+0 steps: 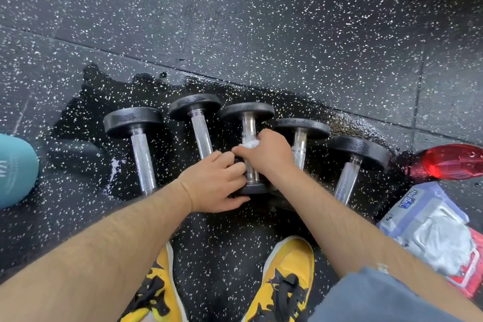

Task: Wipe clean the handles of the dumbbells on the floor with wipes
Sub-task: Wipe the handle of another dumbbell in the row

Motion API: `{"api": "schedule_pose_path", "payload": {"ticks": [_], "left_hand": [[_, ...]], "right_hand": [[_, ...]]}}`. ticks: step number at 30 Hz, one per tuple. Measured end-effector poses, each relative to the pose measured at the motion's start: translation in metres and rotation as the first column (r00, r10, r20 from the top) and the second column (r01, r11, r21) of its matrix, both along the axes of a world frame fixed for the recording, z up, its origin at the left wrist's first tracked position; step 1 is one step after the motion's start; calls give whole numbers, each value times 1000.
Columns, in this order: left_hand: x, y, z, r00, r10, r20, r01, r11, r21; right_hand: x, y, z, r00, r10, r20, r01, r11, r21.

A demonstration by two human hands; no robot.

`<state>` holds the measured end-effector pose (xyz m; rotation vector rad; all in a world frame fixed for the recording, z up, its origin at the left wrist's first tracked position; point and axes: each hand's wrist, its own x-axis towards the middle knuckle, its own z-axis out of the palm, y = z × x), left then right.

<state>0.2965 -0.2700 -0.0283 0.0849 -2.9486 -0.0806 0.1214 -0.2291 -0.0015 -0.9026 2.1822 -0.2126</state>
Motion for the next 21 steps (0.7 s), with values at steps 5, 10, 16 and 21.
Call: {"api": "schedule_pose_path", "payload": {"ticks": [5, 10, 16, 21], "left_hand": [[4, 0, 0, 999, 16, 30, -16, 1000, 6], [3, 0, 0, 998, 20, 52, -19, 1000, -17], [4, 0, 0, 998, 22, 55, -22, 1000, 0], [3, 0, 2, 998, 9, 64, -11, 1000, 23]], "right_hand": [[1, -1, -3, 992, -123, 28, 124, 992, -32], [-7, 3, -4, 960, -234, 155, 240, 970, -26], [-10, 4, -10, 808, -330, 488, 377, 926, 3], [-11, 5, -11, 651, -321, 688, 392, 918, 58]]}}
